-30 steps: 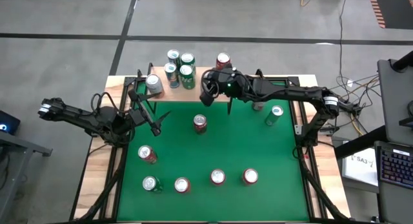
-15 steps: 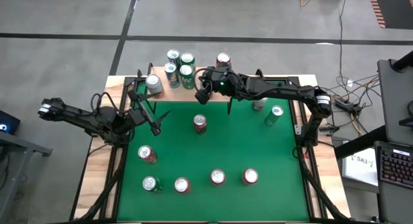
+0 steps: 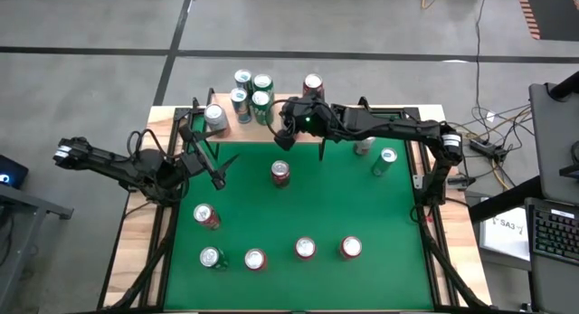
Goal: Place canned beverage on shelf
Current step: Put the blue can on the shelf
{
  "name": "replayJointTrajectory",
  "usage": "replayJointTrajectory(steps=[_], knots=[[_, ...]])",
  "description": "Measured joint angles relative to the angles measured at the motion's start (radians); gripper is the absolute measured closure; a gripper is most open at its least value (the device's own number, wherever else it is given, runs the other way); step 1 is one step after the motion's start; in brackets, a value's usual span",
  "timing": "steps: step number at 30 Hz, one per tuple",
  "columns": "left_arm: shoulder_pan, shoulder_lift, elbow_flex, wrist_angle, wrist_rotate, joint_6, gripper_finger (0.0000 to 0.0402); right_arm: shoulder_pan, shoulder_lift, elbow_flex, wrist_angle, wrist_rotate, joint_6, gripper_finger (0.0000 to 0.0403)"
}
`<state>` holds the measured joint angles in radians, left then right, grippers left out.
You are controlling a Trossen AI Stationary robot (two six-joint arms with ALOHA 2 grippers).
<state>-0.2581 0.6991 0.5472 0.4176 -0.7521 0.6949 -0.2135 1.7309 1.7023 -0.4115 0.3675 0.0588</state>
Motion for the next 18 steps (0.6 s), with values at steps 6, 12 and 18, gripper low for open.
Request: replayJointTrajectory(steps=[6, 12, 18], knots=[[0.000, 0.000, 0.000, 0.000, -0.001, 0.000, 0.0068, 0.005, -0.001, 0.000, -0.003, -0.003, -0.034, 0.0394], [0.000, 0.000, 0.000, 0.000, -0.001, 0.000, 0.0068, 0.012, -0.001, -0.001, -0.003, -0.008, -0.085, 0.0394], [0.000, 0.000, 0.000, 0.000, -0.001, 0.000, 0.0068, 0.024, -0.001, -0.002, -0.004, -0.010, -0.139, 0.0394]])
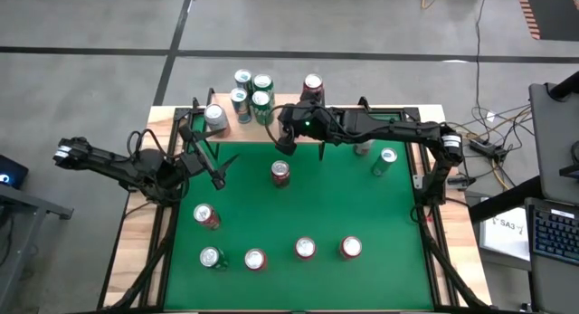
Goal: Place canned beverage on shelf
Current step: Put the blue can on the shelf
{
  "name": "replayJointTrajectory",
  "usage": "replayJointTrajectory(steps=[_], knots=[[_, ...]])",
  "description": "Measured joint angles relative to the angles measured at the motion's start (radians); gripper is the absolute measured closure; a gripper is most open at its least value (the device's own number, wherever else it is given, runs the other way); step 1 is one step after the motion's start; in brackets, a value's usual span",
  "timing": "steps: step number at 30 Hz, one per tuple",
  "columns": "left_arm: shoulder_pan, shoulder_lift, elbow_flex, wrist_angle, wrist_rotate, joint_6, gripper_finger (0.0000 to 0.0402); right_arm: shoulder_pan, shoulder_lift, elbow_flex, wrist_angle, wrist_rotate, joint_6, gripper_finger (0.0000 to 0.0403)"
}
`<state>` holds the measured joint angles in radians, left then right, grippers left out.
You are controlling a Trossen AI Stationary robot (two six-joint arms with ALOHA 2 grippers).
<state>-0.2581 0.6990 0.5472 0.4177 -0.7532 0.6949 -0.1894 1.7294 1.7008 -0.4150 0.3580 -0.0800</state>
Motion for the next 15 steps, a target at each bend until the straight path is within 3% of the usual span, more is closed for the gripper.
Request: replayJointTrajectory(steps=[15], knots=[[0.000, -0.001, 0.000, 0.000, -0.017, 0.005, 0.0068, 0.002, -0.046, 0.024, -0.056, -0.002, 0.036, 0.0394]])
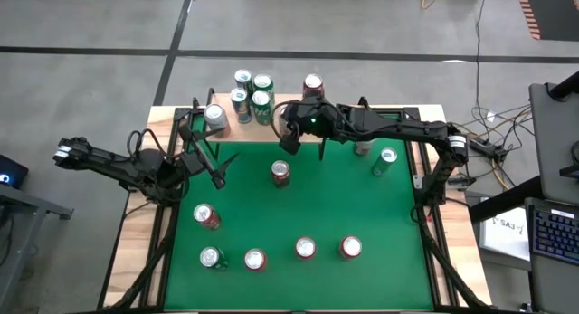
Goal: Place canned beverage on shelf
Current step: Put the blue can on the shelf
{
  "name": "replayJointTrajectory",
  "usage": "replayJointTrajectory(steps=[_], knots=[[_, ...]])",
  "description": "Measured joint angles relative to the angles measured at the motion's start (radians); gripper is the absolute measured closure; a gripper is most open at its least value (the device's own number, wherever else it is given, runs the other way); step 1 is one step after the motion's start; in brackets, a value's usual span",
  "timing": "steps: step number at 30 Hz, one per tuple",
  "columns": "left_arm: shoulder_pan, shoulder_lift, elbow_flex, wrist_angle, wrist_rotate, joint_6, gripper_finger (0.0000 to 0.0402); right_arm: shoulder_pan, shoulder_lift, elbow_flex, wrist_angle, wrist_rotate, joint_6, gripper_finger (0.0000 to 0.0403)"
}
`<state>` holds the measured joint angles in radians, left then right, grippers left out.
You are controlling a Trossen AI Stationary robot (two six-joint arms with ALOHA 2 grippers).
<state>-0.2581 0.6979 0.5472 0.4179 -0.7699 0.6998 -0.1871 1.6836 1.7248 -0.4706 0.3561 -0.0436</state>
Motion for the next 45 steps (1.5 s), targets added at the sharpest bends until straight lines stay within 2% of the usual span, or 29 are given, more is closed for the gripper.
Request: replayJointTrajectory(steps=[4, 13, 19, 45], knots=[[0.000, 0.000, 0.000, 0.000, -0.007, 0.003, 0.0068, 0.002, -0.005, 0.035, -0.102, -0.029, 0.050, 0.0394], [0.000, 0.000, 0.000, 0.000, -0.007, 0.003, 0.0068, 0.002, -0.006, 0.072, -0.306, -0.234, 0.121, 0.0394], [0.000, 0.000, 0.000, 0.005, -0.007, 0.014, 0.0068, -0.003, 0.004, 0.053, -0.341, -0.225, 0.135, 0.0394], [0.000, -0.007, 0.000, 0.009, -0.009, 0.018, 0.0068, -0.076, 0.048, 0.050, -0.307, -0.198, -0.050, 0.0394]])
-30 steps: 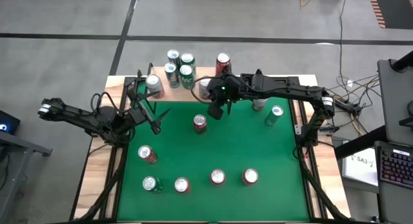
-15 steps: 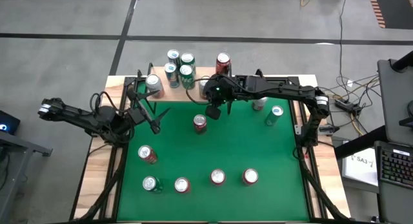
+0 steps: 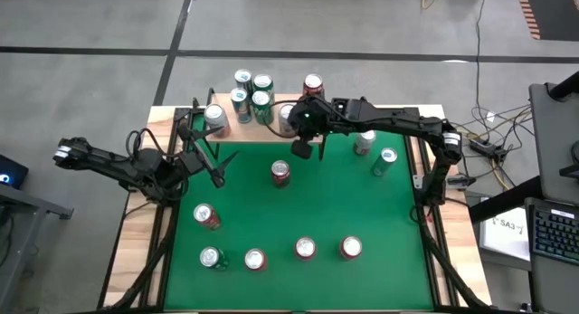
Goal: Place canned beverage on shelf
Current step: Put the blue can on the shelf
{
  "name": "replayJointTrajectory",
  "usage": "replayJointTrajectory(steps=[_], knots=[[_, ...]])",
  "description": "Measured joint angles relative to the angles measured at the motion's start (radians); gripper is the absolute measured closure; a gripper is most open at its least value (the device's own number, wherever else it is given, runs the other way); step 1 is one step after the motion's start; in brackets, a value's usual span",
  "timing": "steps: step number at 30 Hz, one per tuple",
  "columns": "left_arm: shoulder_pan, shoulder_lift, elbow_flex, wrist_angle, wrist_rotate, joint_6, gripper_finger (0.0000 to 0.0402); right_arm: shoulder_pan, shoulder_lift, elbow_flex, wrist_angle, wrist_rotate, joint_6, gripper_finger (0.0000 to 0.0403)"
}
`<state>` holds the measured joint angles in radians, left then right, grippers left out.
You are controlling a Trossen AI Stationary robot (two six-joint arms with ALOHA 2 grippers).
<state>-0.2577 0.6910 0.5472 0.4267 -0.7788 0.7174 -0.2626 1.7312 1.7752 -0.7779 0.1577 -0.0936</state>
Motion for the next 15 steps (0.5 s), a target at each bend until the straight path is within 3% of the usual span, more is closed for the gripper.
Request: replayJointTrajectory(steps=[9, 15], knots=[[0.000, 0.000, 0.000, 0.000, 0.000, 0.004, 0.0068, -0.005, 0.002, 0.000, -0.028, 0.004, -0.081, 0.0394], [0.000, 0.000, 0.000, 0.000, 0.000, 0.004, 0.0068, -0.006, 0.002, -0.001, -0.030, 0.079, -0.104, 0.0394]])
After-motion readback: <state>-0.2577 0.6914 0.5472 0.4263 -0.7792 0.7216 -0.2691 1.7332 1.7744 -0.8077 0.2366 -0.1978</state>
